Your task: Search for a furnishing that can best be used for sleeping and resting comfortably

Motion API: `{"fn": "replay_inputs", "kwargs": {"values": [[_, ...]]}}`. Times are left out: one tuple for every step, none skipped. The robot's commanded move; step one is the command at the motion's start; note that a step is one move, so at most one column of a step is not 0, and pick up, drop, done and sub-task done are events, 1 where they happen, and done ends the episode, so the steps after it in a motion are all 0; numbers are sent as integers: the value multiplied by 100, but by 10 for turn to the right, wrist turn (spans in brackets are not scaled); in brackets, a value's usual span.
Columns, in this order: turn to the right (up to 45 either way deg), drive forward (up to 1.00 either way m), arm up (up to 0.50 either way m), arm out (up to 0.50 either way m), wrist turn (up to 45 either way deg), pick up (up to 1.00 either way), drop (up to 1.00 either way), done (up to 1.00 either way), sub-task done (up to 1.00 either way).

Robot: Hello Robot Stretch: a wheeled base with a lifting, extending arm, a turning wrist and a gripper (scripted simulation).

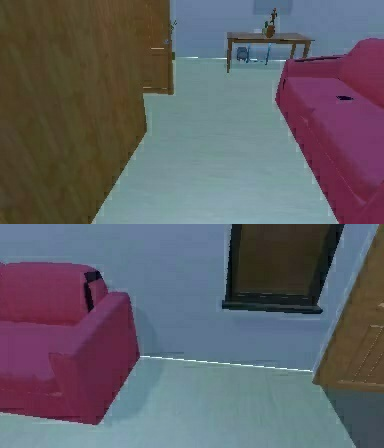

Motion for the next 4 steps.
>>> {"fn": "replay_inputs", "kwargs": {"values": [[0,100,0,0,0,0,0,0,0],[30,0,0,0,0,0,0,0,0],[0,100,0,0,0,0,0,0,0],[0,40,0,0,0,0,0,0,0]]}}
